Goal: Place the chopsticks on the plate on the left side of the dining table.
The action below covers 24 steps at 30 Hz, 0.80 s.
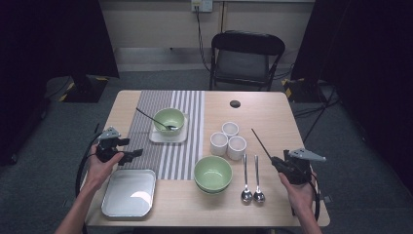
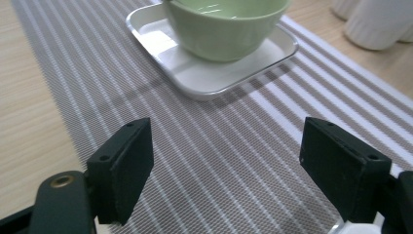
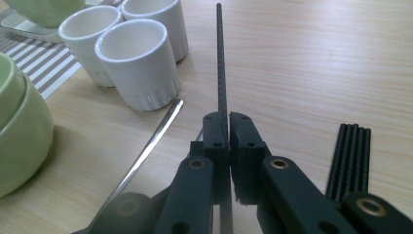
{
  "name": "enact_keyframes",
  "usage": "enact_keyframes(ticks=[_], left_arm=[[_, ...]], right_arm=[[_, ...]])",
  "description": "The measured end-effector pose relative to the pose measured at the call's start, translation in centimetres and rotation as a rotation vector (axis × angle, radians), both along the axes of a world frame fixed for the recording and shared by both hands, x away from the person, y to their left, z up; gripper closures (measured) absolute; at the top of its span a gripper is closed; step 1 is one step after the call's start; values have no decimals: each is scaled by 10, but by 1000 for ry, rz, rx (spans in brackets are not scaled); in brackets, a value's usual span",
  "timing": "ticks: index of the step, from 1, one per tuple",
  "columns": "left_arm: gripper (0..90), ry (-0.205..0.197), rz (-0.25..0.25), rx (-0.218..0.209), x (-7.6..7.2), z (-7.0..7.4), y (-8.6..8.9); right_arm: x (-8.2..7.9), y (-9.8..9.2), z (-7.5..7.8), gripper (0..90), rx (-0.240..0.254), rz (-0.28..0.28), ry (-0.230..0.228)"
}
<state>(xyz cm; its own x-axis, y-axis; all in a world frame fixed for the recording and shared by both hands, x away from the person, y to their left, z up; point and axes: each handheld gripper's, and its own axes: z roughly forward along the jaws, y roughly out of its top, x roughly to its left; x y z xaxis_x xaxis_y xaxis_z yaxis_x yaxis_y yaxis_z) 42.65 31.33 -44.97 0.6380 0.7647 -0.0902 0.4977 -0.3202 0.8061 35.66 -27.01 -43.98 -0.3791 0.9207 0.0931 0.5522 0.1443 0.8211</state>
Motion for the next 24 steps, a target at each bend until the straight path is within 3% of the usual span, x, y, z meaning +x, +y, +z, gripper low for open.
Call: enact_keyframes(ticks=[8,13,17,24], left_arm=[[212,-39,-70,-22,-6,18,-19],[212,1,-110,-64,-6,20,-27],[211,7,-136,-58,-6,23,-35],[211,-24,-183,-72,-7,35,-57]], right_arm=[[-1,7,15,865,21,21,-39],[-1,15,20,865,21,45,-50],[0,22,27,864,31,63,-70],[3,36,40,865,44,96,-101]])
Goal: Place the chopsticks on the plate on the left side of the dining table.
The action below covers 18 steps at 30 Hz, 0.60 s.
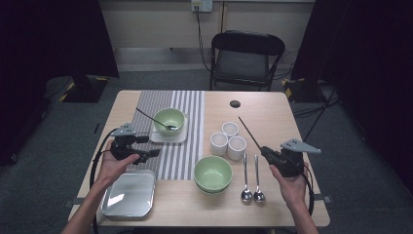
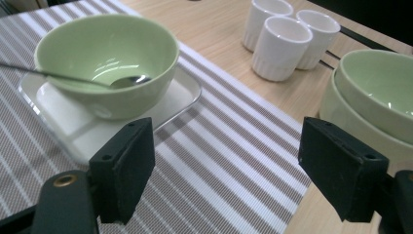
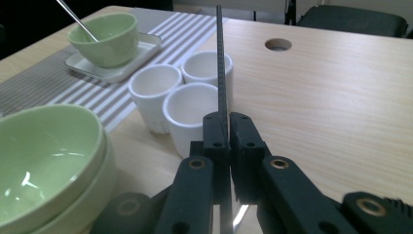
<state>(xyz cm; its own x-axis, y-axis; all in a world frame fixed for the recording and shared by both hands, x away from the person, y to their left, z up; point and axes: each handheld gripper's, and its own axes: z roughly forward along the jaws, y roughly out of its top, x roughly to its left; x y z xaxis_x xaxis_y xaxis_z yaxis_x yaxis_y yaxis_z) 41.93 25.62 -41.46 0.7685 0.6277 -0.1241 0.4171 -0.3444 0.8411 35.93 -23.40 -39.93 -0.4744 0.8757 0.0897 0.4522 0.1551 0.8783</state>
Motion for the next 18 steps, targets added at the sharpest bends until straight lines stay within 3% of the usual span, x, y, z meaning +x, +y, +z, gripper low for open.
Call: enact_keyframes(ticks=[6,12,14,15,18], left_arm=[[211,-11,-35,-10,1,8,-21],[209,-56,-65,17,4,22,-47],[209,-58,-76,9,5,26,-56],[199,-74,-111,-4,7,30,-63],[179,-73,-119,-19,11,33,-69]], right_arm=[[0,16,7,864,3,43,-15],[2,28,15,865,17,79,-35],[3,32,18,865,22,92,-39],[4,35,20,864,24,105,-45],[5,39,23,865,27,114,-53]])
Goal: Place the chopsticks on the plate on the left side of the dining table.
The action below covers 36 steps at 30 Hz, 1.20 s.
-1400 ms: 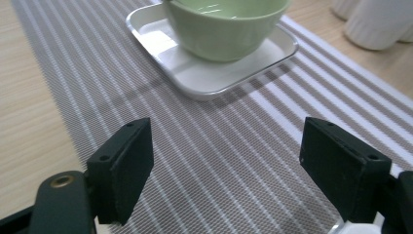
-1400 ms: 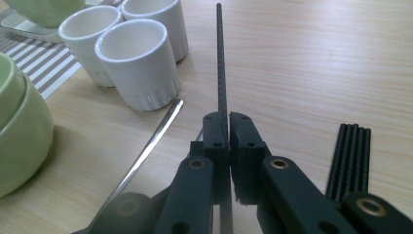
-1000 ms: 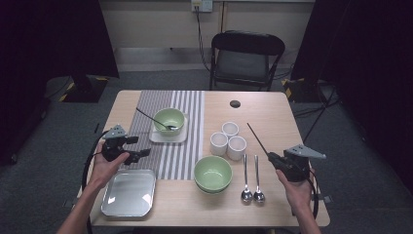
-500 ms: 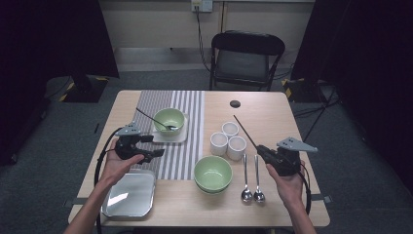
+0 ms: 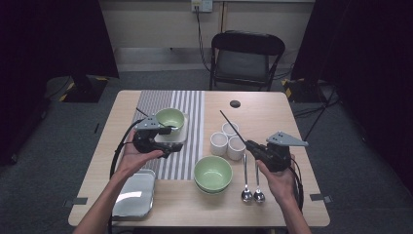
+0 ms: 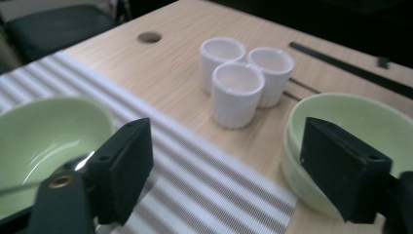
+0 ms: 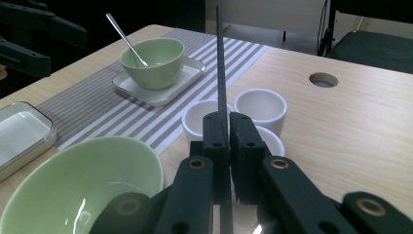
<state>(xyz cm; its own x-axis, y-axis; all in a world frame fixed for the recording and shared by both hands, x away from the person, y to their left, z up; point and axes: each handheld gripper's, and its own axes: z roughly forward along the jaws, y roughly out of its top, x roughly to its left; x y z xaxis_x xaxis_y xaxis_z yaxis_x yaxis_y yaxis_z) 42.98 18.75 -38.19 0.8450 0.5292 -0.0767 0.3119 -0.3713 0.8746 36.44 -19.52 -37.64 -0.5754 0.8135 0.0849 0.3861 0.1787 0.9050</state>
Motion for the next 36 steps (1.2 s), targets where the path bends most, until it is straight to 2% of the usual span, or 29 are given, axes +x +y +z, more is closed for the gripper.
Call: enact_keyframes(ticks=[3,6,7,8,9,10,12,14,15,18,23,26,30,36], left_arm=[[157,6,-22,-24,4,2,-8],[158,10,-36,-29,6,2,-16],[161,35,-47,-52,7,0,-19],[165,35,-47,-52,7,0,-19],[165,62,-60,-89,8,-1,-18],[238,36,-32,-86,9,-2,-17],[207,33,-26,-74,9,-1,-16],[206,46,-37,-114,8,0,-14],[204,36,-34,-126,7,3,-14],[204,33,-41,-127,5,5,-15],[228,20,-58,-140,2,9,-18],[225,20,-53,-137,0,8,-22],[230,22,-53,-136,0,7,-26],[273,28,-41,-165,1,7,-26]], right_arm=[[2,8,4,865,6,19,-10],[4,12,6,865,12,29,-15],[5,17,8,865,22,43,-21],[5,17,8,865,22,43,-21],[5,20,8,864,26,49,-22],[6,26,9,865,34,66,-24],[7,29,9,865,33,75,-24],[7,39,10,865,33,101,-26],[8,42,11,865,36,109,-28],[9,49,12,865,41,124,-27],[8,72,10,865,45,179,-30],[8,76,8,865,57,189,-23],[6,84,3,865,48,211,-12],[4,91,1,865,43,231,-13]])
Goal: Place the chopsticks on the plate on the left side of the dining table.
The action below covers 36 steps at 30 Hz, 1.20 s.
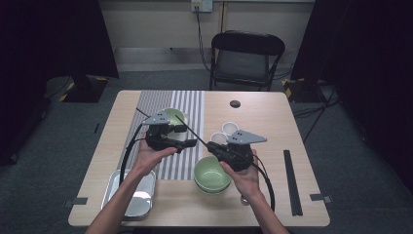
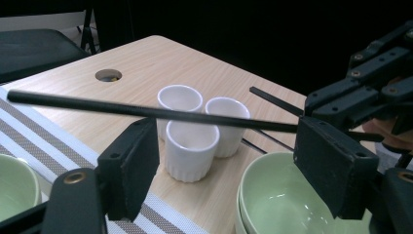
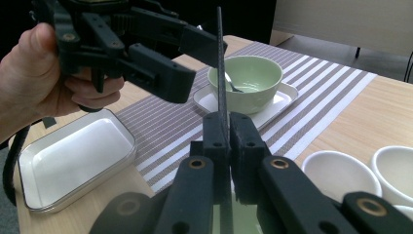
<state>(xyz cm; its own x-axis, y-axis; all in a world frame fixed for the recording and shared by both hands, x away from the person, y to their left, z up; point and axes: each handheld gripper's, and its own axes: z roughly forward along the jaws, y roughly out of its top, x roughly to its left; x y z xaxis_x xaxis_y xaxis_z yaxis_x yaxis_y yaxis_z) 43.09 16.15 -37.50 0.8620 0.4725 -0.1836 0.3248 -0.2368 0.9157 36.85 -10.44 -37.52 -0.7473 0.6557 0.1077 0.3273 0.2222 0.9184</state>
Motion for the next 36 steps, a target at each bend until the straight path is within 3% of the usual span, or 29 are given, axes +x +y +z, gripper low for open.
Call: enact_keyframes(ticks=[3,6,7,8,13,15,17,21,25,32,36], left_arm=[[351,10,6,-45,0,1,2],[379,4,3,-40,-1,2,3],[385,19,-11,-49,-1,2,3],[394,5,-3,-33,-3,4,2],[448,-17,-16,-39,-7,10,1],[535,-37,-2,-76,-11,13,1],[539,-41,-11,-81,-11,15,2],[636,-62,-10,-111,-17,20,2],[746,-65,-34,-140,-19,24,3],[804,-72,-80,-157,-25,31,-2],[839,-98,-107,-165,-33,40,-6]], right_arm=[[-1,3,-2,865,2,9,6],[-1,6,-4,865,1,12,6],[-2,7,-4,865,3,12,6],[-2,8,-4,865,8,15,4],[-4,12,-4,865,5,24,2],[-5,15,-5,865,6,27,1],[-5,15,-5,865,5,28,0],[-7,18,-3,865,12,36,-6],[-10,20,1,865,15,46,-21],[-13,24,1,865,8,49,-32],[-16,25,4,864,13,60,-49]])
